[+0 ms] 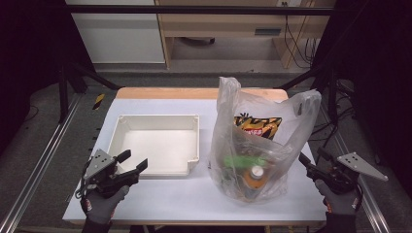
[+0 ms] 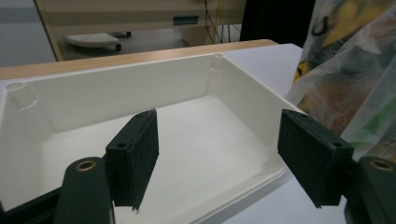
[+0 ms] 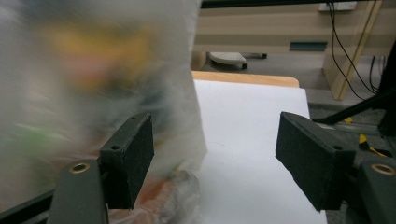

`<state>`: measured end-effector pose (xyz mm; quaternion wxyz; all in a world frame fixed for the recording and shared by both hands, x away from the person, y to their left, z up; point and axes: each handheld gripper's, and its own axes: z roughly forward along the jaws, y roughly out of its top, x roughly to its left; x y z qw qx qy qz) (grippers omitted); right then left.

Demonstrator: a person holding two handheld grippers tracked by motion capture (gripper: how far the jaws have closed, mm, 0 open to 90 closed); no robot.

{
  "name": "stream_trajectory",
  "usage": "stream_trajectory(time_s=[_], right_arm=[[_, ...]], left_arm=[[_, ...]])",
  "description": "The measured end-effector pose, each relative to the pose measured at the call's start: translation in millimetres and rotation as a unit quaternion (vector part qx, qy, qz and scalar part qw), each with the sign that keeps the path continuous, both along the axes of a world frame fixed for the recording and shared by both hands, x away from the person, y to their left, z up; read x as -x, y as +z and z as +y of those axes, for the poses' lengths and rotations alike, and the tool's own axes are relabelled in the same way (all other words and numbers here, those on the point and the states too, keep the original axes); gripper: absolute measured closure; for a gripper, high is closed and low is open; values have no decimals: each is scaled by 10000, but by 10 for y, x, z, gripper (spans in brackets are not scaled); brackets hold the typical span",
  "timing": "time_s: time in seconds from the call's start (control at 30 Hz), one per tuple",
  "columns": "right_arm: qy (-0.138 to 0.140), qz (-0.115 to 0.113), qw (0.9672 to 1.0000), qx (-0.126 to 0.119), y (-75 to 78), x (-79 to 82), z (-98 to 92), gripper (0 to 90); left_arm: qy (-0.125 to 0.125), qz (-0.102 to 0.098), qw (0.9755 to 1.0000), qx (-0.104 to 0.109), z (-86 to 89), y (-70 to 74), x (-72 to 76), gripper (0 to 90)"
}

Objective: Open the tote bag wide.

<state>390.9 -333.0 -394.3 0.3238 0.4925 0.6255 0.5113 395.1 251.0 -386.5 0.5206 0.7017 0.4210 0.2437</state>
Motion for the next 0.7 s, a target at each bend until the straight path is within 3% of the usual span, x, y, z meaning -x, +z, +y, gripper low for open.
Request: stream_trajectory(time_s=[0.13,0.27,0.4,0.53,0.57,0.6,0.63,0.7], right_arm=[[175,-109,9996,-183,159,71,52,270],[235,-230,9993,-197,267,137,79,267],[379,-380,9984,-198,414,230,171,257],[537,-518,9968,-277,508,306,241,250],[593,-538,9964,-292,524,318,263,246],[593,-538,9964,-292,524,318,263,246],[735,-521,9954,-329,545,323,319,242],[793,-511,9950,-326,547,313,353,239]], left_arm=[[-196,-62,9998,9,-166,83,24,297],[-271,-129,9995,-43,-259,146,41,301],[-344,-180,9992,67,-376,231,36,310],[-505,-253,9983,105,-579,308,16,314],[-638,-256,9976,121,-708,333,4,316],[-638,-256,9976,121,-708,333,4,316],[-763,-271,9967,86,-851,359,-14,316],[-828,-289,9961,48,-924,375,-28,317]])
